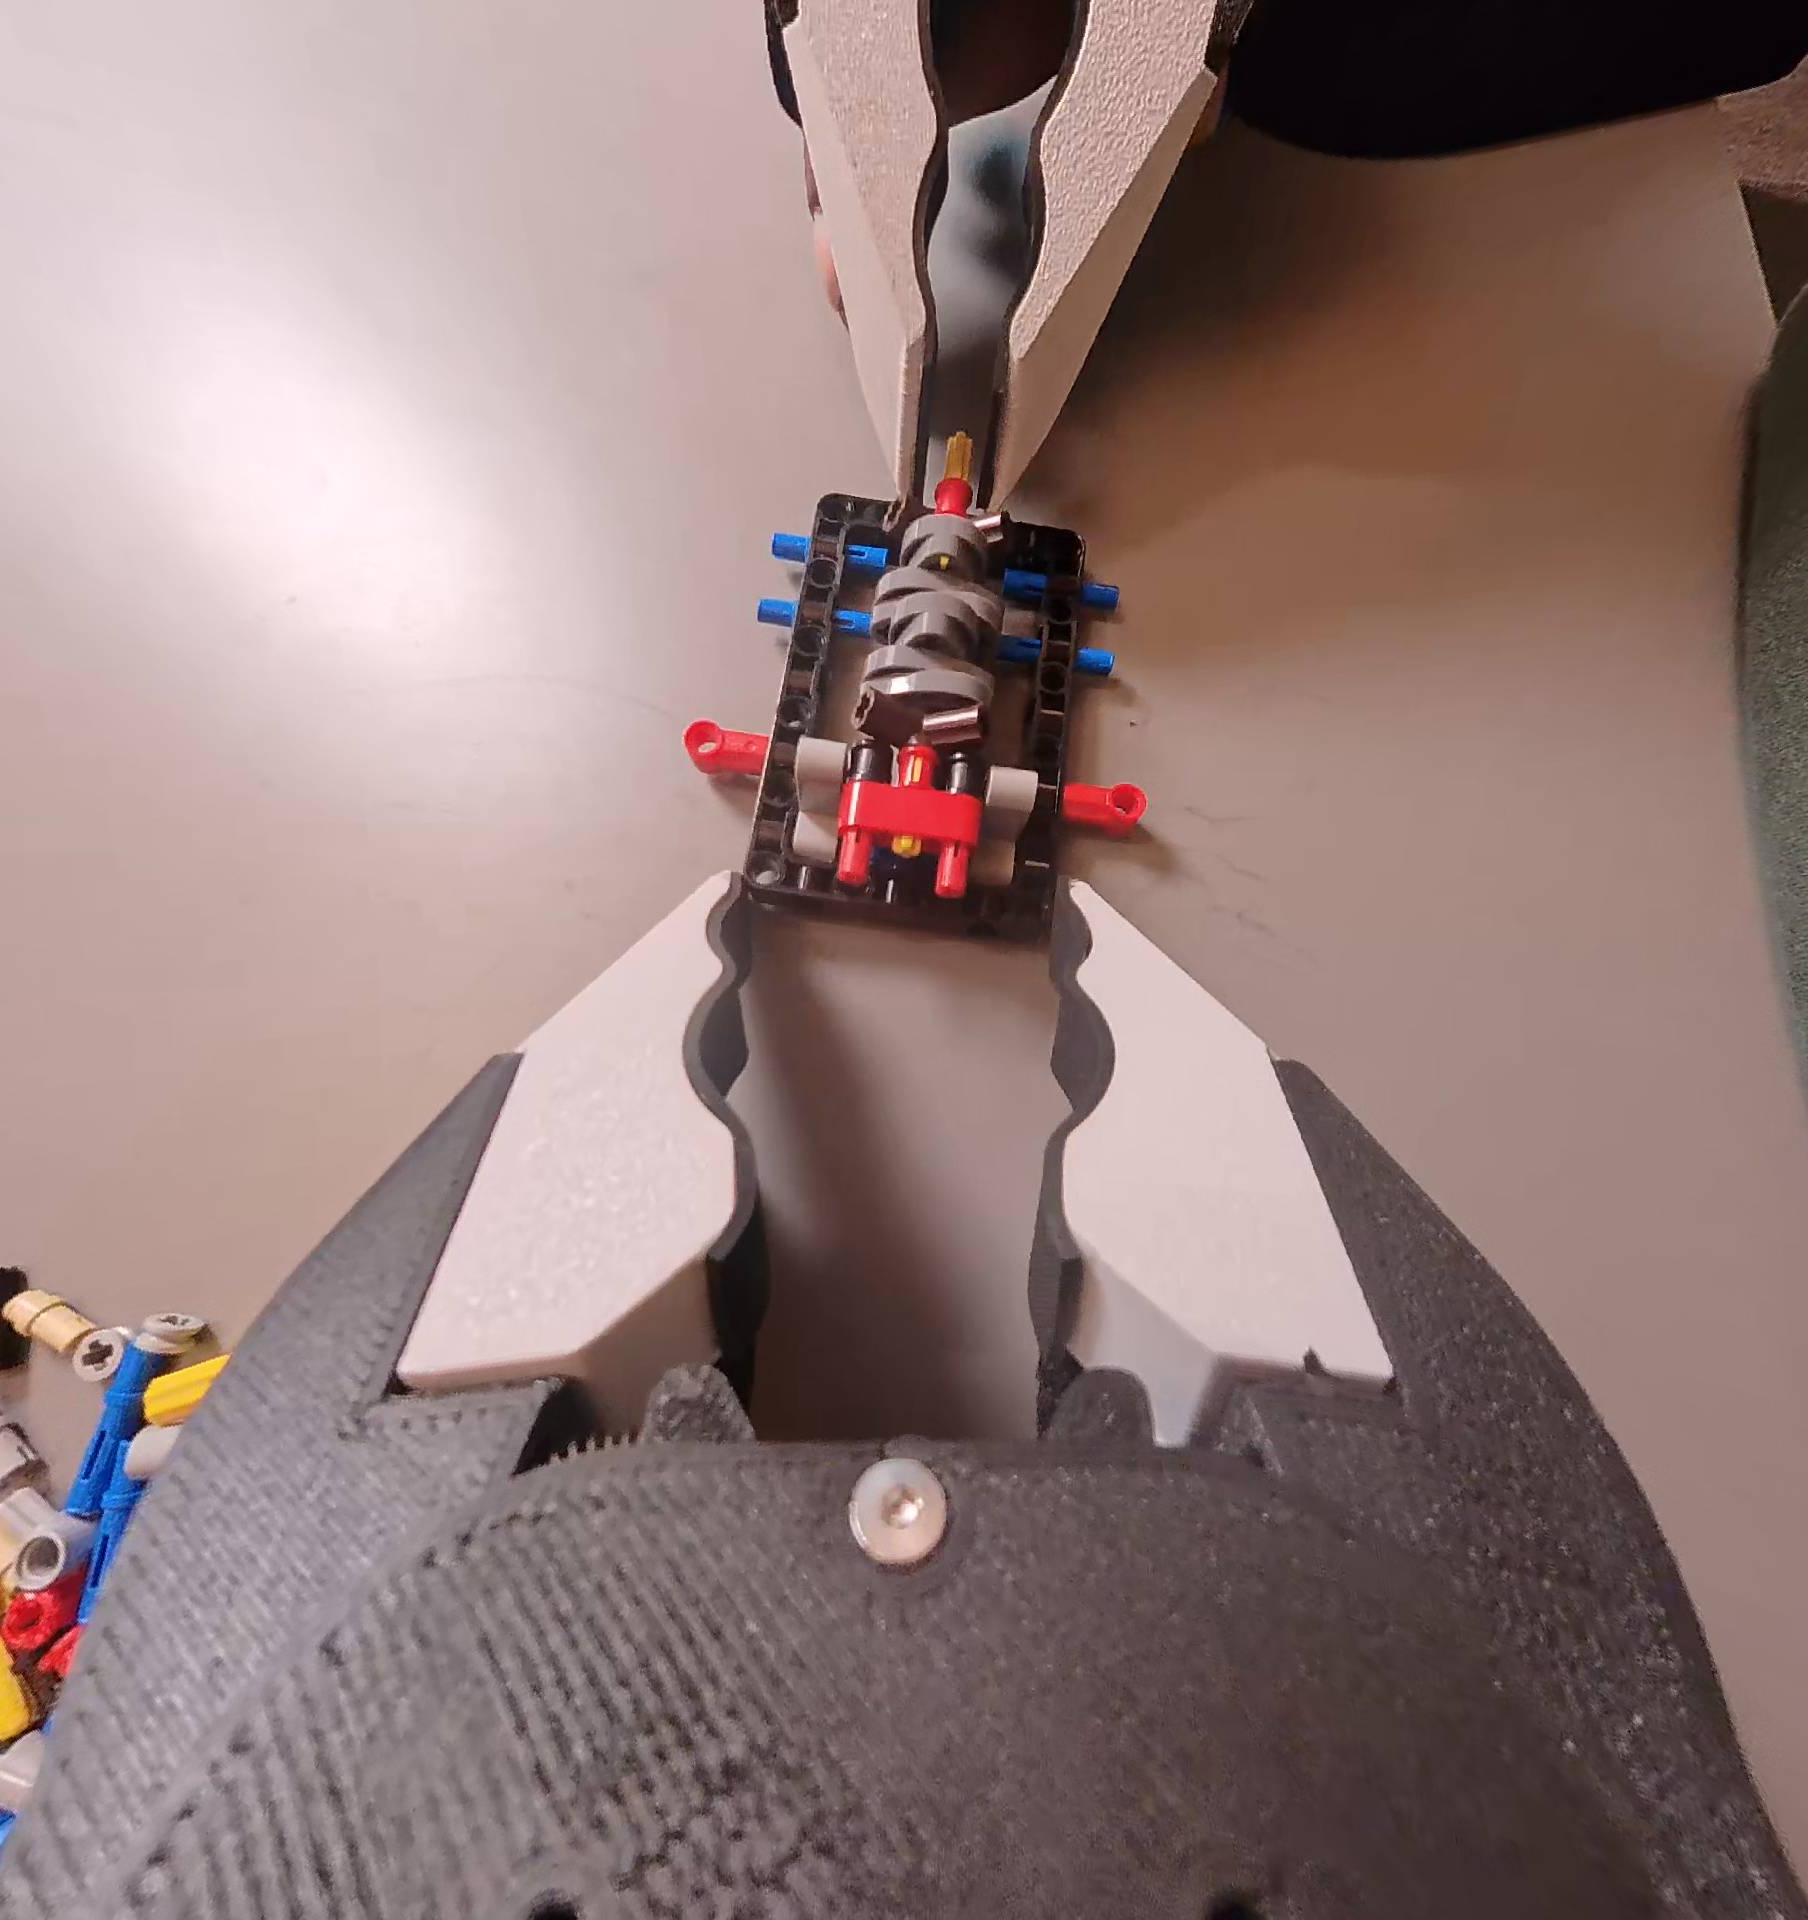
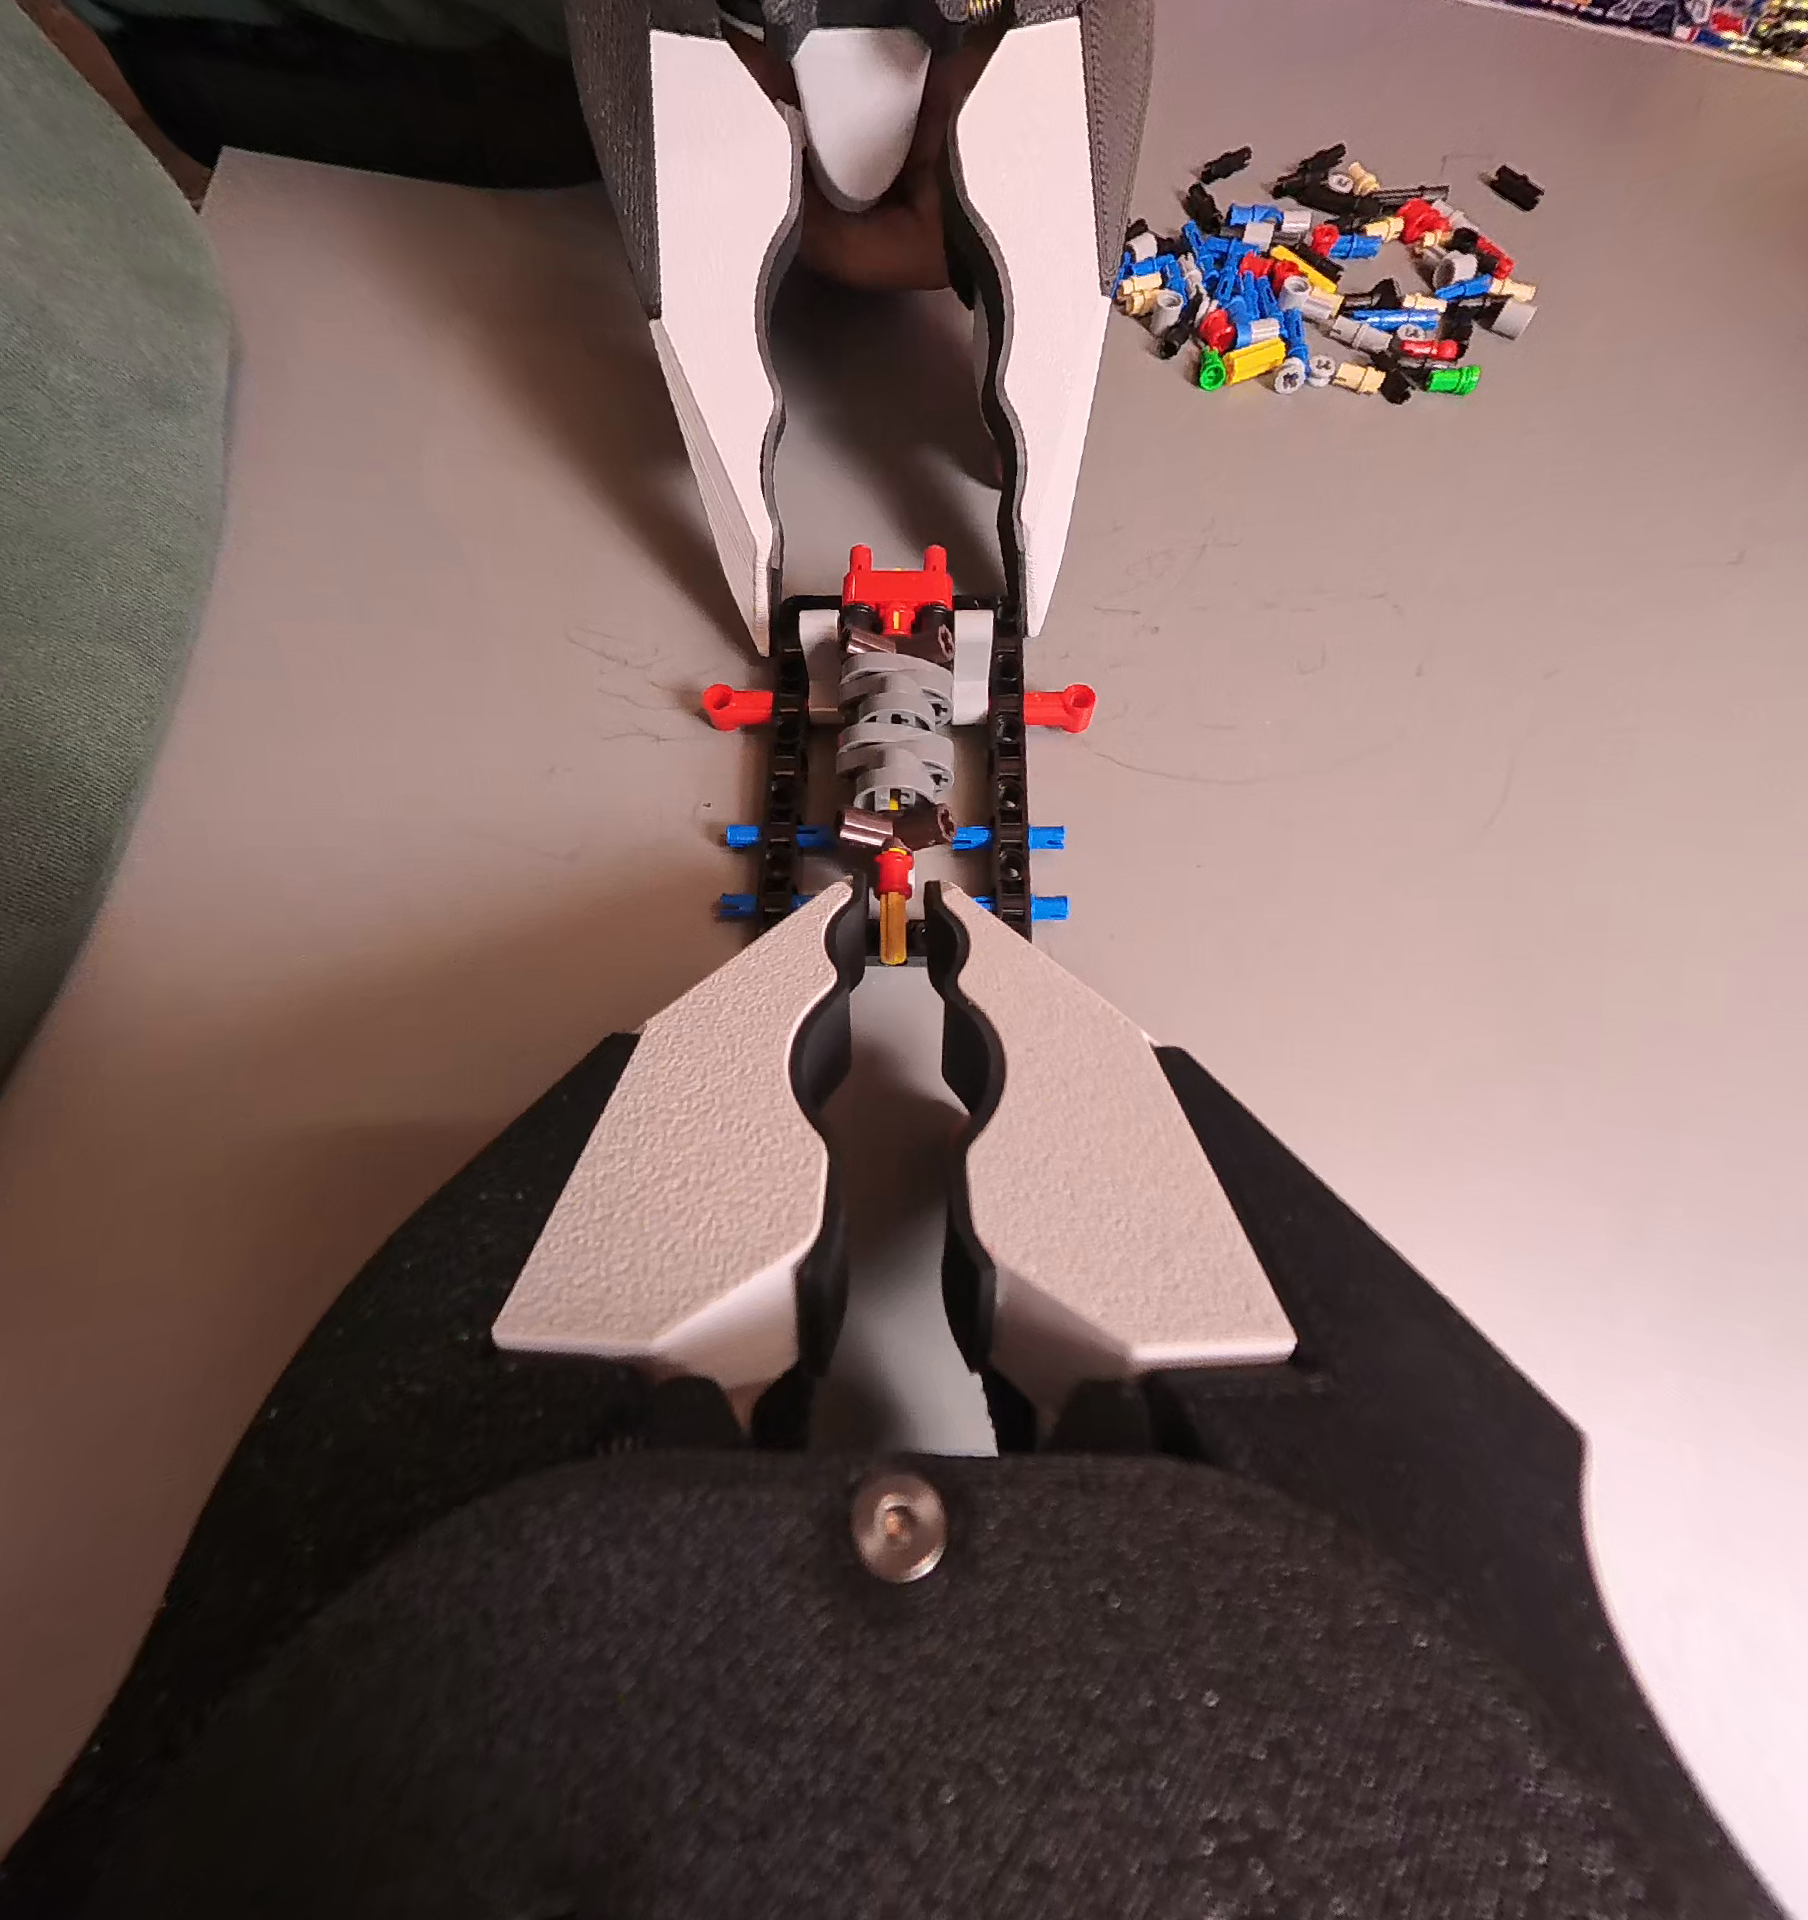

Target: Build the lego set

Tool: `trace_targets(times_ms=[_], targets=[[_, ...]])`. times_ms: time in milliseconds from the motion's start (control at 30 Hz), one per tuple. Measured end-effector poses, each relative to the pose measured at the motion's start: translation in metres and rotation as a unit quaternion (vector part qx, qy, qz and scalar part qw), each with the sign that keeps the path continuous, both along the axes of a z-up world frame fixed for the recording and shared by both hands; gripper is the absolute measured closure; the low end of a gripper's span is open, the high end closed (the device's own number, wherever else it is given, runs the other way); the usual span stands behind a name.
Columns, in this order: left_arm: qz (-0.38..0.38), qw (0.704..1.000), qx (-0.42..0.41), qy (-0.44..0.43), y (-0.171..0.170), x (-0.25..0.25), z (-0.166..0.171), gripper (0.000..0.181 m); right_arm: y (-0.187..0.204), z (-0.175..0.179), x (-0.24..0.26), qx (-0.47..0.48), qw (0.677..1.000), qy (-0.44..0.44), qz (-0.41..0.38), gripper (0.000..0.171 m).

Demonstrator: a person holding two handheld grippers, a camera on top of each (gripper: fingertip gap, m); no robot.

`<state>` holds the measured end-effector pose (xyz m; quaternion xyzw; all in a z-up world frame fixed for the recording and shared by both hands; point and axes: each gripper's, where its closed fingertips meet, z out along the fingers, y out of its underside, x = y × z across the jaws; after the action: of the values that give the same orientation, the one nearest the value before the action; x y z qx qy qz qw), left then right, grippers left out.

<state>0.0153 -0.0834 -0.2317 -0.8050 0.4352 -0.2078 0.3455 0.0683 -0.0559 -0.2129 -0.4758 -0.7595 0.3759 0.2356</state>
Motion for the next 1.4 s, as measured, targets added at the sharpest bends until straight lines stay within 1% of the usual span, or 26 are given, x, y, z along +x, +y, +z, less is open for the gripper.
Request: trace_targets(times_ms=[167, 267, 367, 500, 633, 767, 1133, 1400], targets=[[0.001, 1.0, -0.002, 0.0, -0.0007, 0.0003, 0.0002, 0.124, -0.0005, 0.0001, 0.0004, 0.001, 1.0, 0.0, 0.001, 0.162], [0.001, 1.0, -0.009, -0.012, -0.0022, 0.0, 0.0044, 0.114, -0.0007, 0.0001, 0.0012, 0.002, 1.0, 0.0, 0.002, 0.162], [0.001, 1.0, -0.001, -0.014, -0.0001, -0.0036, 0.0079, 0.112, -0.0008, 0.0003, 0.0016, 0.001, 1.0, 0.0, 0.002, 0.162], [-0.02, 1.0, -0.011, -0.007, 0.0005, -0.0046, 0.0008, 0.105, -0.0009, 0.0003, 0.0015, -0.002, 1.0, 0.0, 0.004, 0.162], [-0.04, 0.999, -0.025, -0.016, 0.0018, -0.0059, 0.0021, 0.107, -0.0014, 0.0004, 0.0015, -0.003, 1.0, 0.0, 0.006, 0.163], [-0.051, 0.999, -0.017, -0.001, 0.0009, -0.0054, 0.0006, 0.11, -0.0011, 0.0005, 0.0013, -0.004, 1.0, 0.0, 0.006, 0.163], [-0.056, 0.998, -0.002, 0.011, -0.0028, -0.003, 0.0, 0.124, -0.0006, 0.0003, 0.0009, -0.001, 1.0, 0.001, 0.005, 0.165], [-0.055, 0.998, -0.001, 0.013, -0.0032, -0.0025, -0.0001, 0.125, -0.0009, 0.0002, 0.0005, 0.001, 1.0, 0.0, 0.004, 0.166]])
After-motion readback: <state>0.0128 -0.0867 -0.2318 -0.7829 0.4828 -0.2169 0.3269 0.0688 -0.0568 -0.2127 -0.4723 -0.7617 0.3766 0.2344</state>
